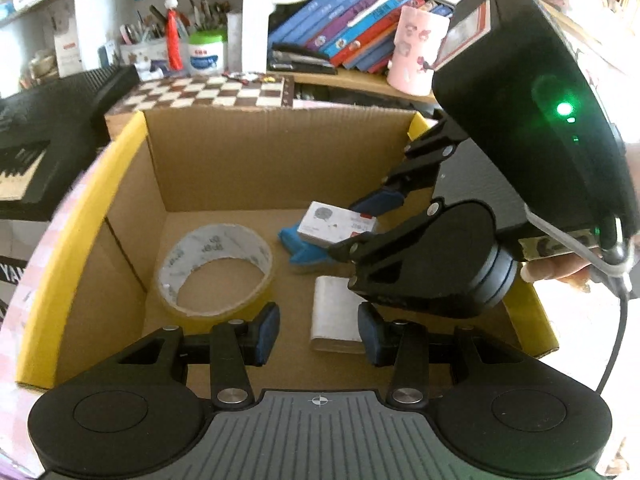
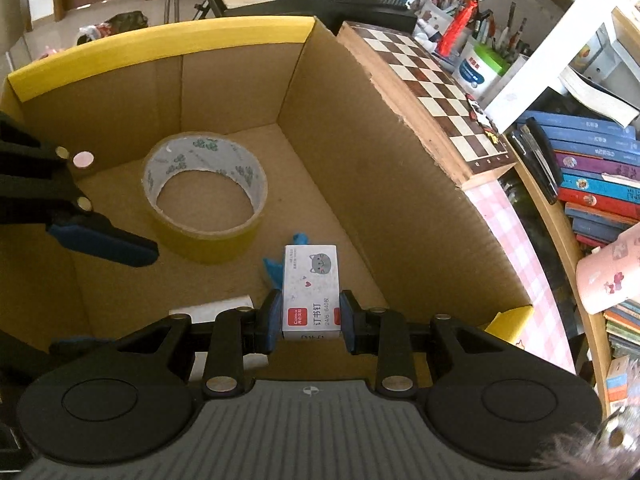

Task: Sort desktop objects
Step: 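Open the left tool dropping the charger while the right tool drops the card box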

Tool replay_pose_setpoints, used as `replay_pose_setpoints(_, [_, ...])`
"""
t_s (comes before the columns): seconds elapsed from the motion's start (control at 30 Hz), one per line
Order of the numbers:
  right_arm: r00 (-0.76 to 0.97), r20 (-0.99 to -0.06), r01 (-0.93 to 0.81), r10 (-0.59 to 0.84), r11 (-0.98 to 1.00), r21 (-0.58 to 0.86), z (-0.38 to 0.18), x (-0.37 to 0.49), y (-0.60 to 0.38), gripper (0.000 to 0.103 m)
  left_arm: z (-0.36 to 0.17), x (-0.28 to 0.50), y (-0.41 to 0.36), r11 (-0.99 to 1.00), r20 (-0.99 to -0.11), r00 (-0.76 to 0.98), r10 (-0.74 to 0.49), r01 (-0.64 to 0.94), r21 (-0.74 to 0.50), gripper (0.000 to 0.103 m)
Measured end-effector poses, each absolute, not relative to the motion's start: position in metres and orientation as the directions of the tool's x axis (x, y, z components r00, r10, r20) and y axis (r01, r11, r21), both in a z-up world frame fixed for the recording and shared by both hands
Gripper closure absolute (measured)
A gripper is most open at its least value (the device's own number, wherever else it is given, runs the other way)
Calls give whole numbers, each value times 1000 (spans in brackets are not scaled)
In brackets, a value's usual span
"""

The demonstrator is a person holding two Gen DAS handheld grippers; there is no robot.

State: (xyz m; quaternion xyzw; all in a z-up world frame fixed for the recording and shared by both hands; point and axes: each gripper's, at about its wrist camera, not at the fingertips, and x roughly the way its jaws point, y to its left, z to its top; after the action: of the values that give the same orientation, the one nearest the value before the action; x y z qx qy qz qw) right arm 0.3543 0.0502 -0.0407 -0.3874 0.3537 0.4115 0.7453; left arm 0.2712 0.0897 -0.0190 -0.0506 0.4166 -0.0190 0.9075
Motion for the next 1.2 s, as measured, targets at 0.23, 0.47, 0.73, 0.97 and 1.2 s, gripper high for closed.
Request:
replay_pose_setpoints(0.23, [435, -807, -862, 398, 444, -246, -33, 356, 39, 72, -1, 253, 87, 998, -713, 700, -53, 10, -66, 50])
replay_pose_setpoints(0.47, [473, -761, -828, 444, 519, -212, -16, 341, 23, 67, 19, 233, 88, 998, -662, 749, -34, -5, -56, 40])
replay_pose_setpoints(0.73, [559, -674, -768, 482, 607, -203, 10, 313, -6, 57, 31, 213, 85, 999, -611, 791, -34, 8, -46, 36])
replay_pose_setpoints(0.97, [646, -601, -696, 469, 686, -213, 17, 288, -33, 57, 37, 193, 82, 999, -576, 816, -35, 16, -37, 31])
replay_pose_setpoints(1.2, [726, -529, -593, 440, 790, -156, 27, 262, -56, 57, 43, 166, 88, 1000, -539, 842, 8, -21, -18, 28])
